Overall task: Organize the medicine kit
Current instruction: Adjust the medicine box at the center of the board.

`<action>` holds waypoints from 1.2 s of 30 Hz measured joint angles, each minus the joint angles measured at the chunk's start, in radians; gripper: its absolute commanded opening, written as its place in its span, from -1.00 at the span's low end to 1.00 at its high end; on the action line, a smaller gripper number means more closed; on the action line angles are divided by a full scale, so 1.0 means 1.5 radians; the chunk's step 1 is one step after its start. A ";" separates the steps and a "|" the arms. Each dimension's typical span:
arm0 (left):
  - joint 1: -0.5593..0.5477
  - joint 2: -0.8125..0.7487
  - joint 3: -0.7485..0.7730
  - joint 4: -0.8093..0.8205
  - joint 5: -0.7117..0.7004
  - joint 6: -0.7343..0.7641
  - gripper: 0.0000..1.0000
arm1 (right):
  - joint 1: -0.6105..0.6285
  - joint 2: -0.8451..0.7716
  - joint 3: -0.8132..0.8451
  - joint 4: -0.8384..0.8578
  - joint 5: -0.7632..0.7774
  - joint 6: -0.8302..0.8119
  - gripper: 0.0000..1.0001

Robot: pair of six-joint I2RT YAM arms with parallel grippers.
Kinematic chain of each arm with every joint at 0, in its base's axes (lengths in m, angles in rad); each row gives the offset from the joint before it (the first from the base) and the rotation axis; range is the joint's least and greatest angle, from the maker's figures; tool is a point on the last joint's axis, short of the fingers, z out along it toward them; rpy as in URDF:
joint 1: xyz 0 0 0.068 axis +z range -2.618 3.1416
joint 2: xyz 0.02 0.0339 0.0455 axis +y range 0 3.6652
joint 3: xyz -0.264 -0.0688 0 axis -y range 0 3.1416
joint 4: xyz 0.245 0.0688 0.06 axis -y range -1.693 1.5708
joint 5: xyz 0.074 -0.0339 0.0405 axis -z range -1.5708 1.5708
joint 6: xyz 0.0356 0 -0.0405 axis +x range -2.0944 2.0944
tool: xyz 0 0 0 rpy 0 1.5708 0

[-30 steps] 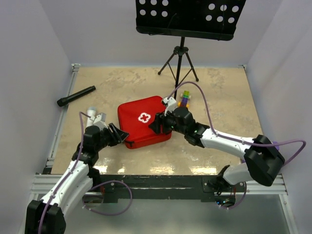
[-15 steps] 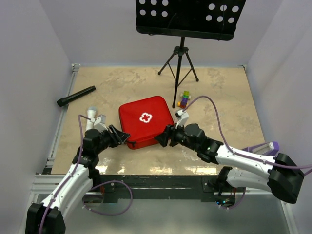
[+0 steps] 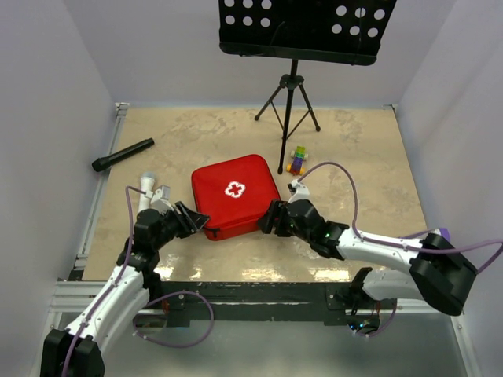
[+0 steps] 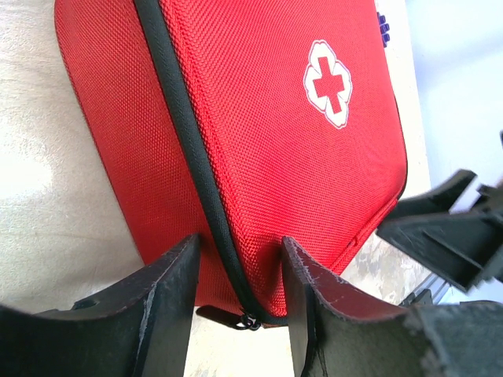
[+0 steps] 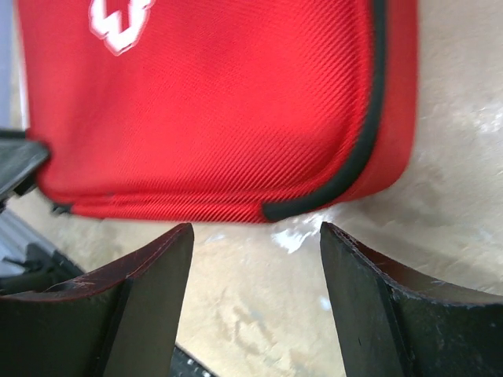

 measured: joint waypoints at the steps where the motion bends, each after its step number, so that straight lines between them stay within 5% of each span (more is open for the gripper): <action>1: -0.001 -0.001 0.000 0.000 -0.001 0.000 -0.03 | -0.009 0.015 0.004 0.002 -0.001 -0.002 0.41; 12: -0.007 0.010 -0.006 0.023 -0.003 0.002 -0.06 | -0.093 0.203 0.196 0.006 -0.013 -0.098 0.36; 23: -0.017 0.033 -0.001 0.031 -0.003 0.012 0.02 | -0.096 0.182 0.272 -0.027 -0.016 -0.199 0.34; 36: -0.125 0.008 0.009 -0.007 -0.065 0.012 0.16 | -0.096 0.281 0.384 -0.039 0.009 -0.280 0.36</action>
